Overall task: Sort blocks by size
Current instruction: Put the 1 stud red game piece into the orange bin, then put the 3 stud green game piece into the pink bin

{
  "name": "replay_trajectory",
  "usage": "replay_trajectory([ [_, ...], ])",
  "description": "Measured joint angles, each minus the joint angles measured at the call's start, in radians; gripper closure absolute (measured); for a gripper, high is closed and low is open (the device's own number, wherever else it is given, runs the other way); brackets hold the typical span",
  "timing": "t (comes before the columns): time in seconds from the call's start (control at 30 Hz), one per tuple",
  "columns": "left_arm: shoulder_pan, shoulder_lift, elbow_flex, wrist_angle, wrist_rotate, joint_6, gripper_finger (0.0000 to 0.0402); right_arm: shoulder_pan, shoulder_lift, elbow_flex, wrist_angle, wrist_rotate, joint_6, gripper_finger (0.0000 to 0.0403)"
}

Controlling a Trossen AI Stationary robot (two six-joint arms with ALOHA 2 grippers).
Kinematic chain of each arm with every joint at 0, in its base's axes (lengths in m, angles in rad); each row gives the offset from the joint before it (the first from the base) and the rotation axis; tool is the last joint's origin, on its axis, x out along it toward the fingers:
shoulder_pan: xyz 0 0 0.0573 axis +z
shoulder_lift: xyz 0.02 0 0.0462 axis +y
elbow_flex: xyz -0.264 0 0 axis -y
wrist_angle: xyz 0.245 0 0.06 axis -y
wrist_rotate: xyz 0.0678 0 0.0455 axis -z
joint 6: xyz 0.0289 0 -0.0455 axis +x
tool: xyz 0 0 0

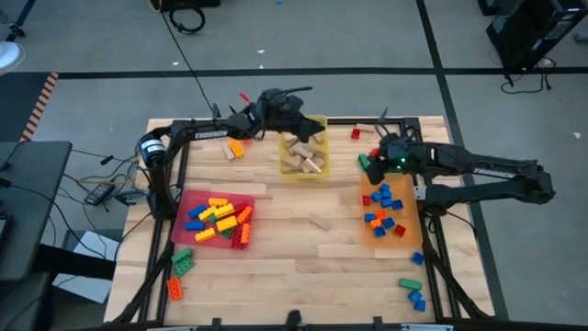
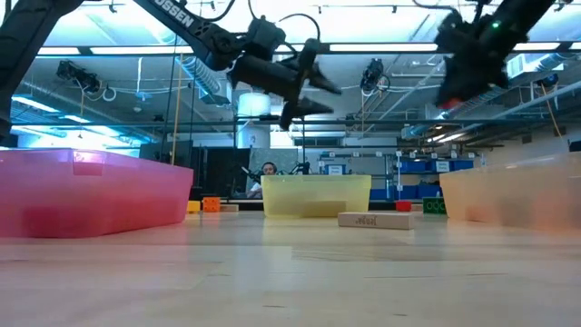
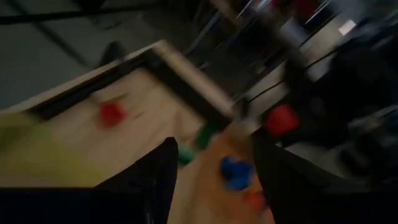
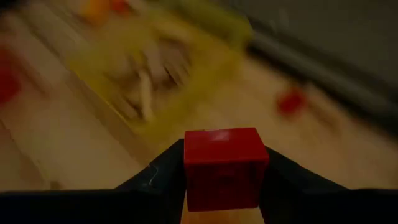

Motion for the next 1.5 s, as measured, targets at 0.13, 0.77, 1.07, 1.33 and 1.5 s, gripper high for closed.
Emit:
replay_trajectory([
  [0.13, 0.044, 0.0, 0.098, -0.32, -0.008, 0.145, 0.0194, 0.0, 0.04, 0.056, -0.256, -0.057, 0.282, 0.0241],
  [0.77, 0.099, -0.077, 0.224, -0.764, -0.103, 0.476, 0.0195, 0.267, 0.209, -0.069, -0.374, -0.316, 1.134, 0.0214],
  [1.07, 0.102, -0.322, -0.128, -0.564, -0.19, 0.44, 0.0195, 0.394, 0.231, -0.07, -0.357, -0.308, 1.299, 0.0149],
  [1.33, 0.085, -0.539, -0.368, -0.436, -0.278, 0.381, 0.0195, 0.292, 0.204, 0.041, -0.322, -0.069, 1.074, 0.0137],
  [1.5, 0.079, -0.661, -0.473, -0.38, -0.322, 0.325, 0.0195, 0.066, 0.239, 0.144, -0.298, -0.062, 0.75, 0.0138],
])
